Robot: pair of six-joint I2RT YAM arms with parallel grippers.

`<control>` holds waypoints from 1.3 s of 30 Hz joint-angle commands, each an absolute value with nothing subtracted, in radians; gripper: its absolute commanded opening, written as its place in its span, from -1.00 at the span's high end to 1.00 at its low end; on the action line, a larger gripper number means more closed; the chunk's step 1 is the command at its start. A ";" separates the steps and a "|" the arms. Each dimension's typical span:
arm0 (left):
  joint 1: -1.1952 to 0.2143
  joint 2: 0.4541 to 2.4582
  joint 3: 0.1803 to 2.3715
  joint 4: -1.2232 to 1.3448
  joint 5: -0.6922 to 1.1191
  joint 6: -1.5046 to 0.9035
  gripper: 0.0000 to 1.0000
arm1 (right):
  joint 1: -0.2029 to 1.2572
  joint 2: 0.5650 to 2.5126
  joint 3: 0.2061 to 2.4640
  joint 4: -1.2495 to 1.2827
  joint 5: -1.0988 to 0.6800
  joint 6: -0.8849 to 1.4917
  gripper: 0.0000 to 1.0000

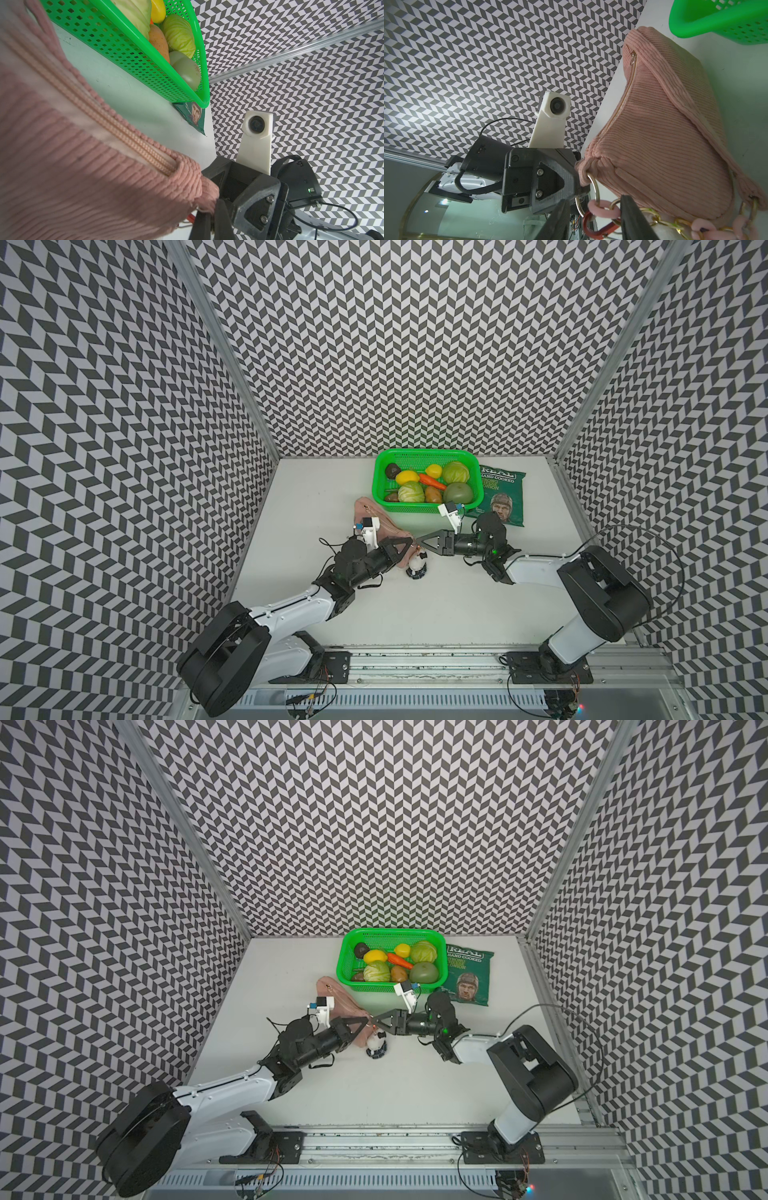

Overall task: Remove the decoration from the bag
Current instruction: Pick up the bag from the center of the board.

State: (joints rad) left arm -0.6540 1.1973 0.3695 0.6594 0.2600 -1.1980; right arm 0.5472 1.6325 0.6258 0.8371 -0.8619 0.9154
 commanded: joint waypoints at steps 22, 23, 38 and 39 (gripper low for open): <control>-0.652 1.201 0.388 0.675 0.267 -1.154 1.00 | 0.546 1.646 0.635 0.943 -0.901 0.944 0.95; -0.652 1.200 0.389 0.674 0.267 -1.155 1.00 | 0.546 1.640 0.634 0.936 -0.900 0.940 0.80; -0.652 1.154 0.402 0.646 0.252 -1.197 1.00 | 0.551 1.420 0.526 0.672 -0.749 0.752 -0.40; -0.652 1.154 0.407 0.637 0.250 -1.198 1.00 | 0.557 1.404 0.519 0.640 -0.723 0.725 -0.44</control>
